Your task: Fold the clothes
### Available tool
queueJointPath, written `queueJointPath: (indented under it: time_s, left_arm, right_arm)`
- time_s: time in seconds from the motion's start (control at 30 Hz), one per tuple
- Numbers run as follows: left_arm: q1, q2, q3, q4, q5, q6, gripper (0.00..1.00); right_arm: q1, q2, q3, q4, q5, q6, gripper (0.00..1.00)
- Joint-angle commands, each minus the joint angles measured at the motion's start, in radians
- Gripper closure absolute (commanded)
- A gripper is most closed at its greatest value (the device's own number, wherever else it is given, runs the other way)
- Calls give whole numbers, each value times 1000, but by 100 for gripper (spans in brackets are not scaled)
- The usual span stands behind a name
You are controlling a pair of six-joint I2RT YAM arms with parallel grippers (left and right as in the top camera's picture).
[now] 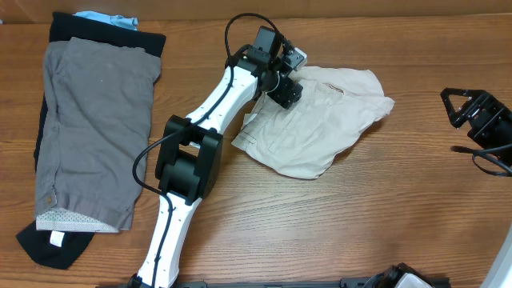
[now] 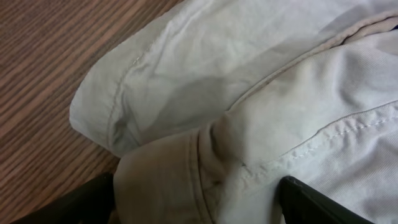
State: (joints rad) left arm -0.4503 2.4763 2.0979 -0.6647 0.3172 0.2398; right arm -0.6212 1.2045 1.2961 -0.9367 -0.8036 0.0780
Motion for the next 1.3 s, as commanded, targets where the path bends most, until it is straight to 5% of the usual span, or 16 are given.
queueJointPath:
  time_s: [0.0,0.1,0.27,0.7,1.0,1.27]
  left_arm:
    - [-2,23,-10,8,-13,13,14]
    - [-2,23,-10,7,-13,14,30]
    - [-2,3,23,-20,-13,1,96]
    - [5,-267,401,-356,-36,-39,96]
    - [5,-505,449,-393,-35,-38,96]
    - [3,-582,449,-375,-35,-38,96]
  right_arm:
    - [-1,-5,27,0,-2,0,0]
    - [-1,-5,27,1,-2,0,0]
    - [-1,-5,27,10,-2,1,0]
    - [-1,-5,27,31,-3,-13,0]
    - [14,-3,27,21,-3,-26,0]
    - [199,16,27,32,11,-64,0]
